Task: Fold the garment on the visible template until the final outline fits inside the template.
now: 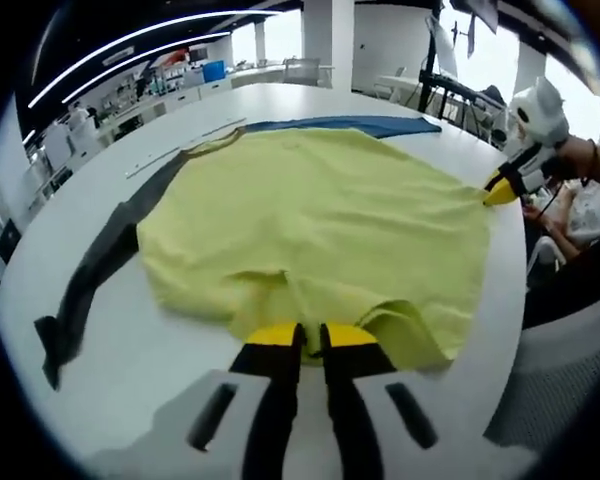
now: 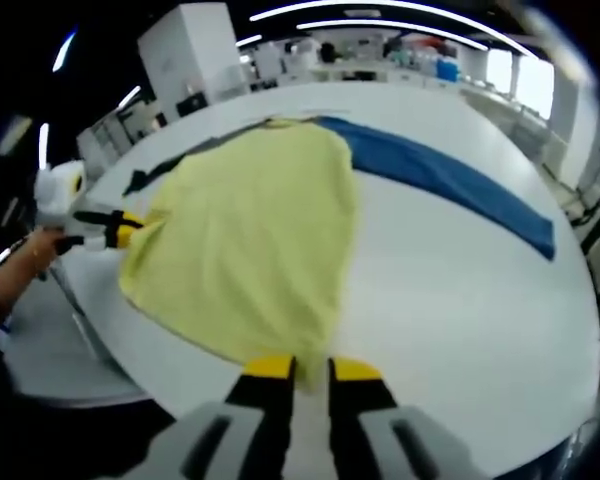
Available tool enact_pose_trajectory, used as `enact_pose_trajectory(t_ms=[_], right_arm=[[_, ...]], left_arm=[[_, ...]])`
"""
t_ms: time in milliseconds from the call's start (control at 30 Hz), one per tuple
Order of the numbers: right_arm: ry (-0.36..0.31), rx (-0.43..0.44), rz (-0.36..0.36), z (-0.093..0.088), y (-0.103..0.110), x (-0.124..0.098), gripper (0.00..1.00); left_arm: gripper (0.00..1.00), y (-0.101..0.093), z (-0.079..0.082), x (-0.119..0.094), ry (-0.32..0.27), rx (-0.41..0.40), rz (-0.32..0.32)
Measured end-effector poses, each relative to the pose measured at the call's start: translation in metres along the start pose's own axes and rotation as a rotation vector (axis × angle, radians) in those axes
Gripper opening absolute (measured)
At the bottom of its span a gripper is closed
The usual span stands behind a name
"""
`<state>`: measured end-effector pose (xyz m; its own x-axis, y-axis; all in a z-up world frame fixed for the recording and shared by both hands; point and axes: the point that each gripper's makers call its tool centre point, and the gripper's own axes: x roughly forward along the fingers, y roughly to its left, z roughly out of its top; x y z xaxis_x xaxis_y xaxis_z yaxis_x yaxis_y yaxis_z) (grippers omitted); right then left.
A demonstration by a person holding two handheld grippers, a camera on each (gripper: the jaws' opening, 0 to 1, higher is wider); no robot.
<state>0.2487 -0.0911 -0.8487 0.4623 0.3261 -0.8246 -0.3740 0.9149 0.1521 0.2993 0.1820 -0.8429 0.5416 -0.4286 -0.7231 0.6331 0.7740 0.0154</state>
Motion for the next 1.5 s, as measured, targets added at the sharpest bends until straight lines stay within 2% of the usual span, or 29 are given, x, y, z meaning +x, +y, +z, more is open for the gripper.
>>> enact_pose_trajectory(t_ms=[200, 400, 533, 667, 833, 967, 1000, 1067, 1300, 1367, 1400, 1500], right_arm=[[0.004, -0.005, -0.007, -0.001, -0.002, 0.001, 0.03], [-0.003, 0.01, -0.002, -0.002, 0.0, 0.001, 0.0], [0.001, 0.004, 0.007, -0.002, 0.0, 0.001, 0.0], [-0.001, 0.009, 0.011, -0.001, 0.0, 0.0, 0.0], [-0.003, 0.005, 0.011, -0.001, -0.001, -0.001, 0.0], [-0.002, 0.0, 0.011, -0.001, 0.0, -0.002, 0.0], [-0.002, -0.003, 0.013, -0.001, 0.001, -0.003, 0.0], [-0.006, -0.008, 0.016, 0.0, 0.002, -0.004, 0.0], [-0.013, -0.006, 0.025, 0.001, 0.004, -0.008, 0.0], [-0.013, -0.007, 0.028, 0.002, 0.004, -0.008, 0.0], [-0.012, -0.007, 0.029, 0.002, 0.004, -0.008, 0.0], [-0.009, -0.012, 0.029, 0.002, 0.002, -0.007, 0.0]], left_arm=[[0.03, -0.001, -0.001, 0.001, 0.001, -0.034, -0.003], [0.01, -0.001, -0.004, -0.006, 0.007, -0.026, 0.017], [0.0, 0.002, -0.003, -0.016, -0.034, -0.096, 0.014], [0.0, 0.007, -0.001, -0.028, -0.081, -0.201, 0.006], [0.0, 0.014, 0.002, -0.046, -0.089, -0.223, 0.038], [0.0, 0.022, -0.007, -0.058, -0.088, -0.235, 0.055], [0.0, 0.018, -0.004, -0.062, -0.087, -0.243, 0.057], [0.0, 0.017, -0.008, -0.068, -0.081, -0.249, 0.065], [0.0, 0.016, -0.028, -0.082, -0.039, -0.257, 0.061], [0.0, 0.017, -0.034, -0.086, -0.028, -0.289, 0.074], [0.0, 0.018, -0.04, -0.088, 0.002, -0.311, 0.083], [0.0, 0.018, -0.047, -0.09, 0.026, -0.291, 0.092]])
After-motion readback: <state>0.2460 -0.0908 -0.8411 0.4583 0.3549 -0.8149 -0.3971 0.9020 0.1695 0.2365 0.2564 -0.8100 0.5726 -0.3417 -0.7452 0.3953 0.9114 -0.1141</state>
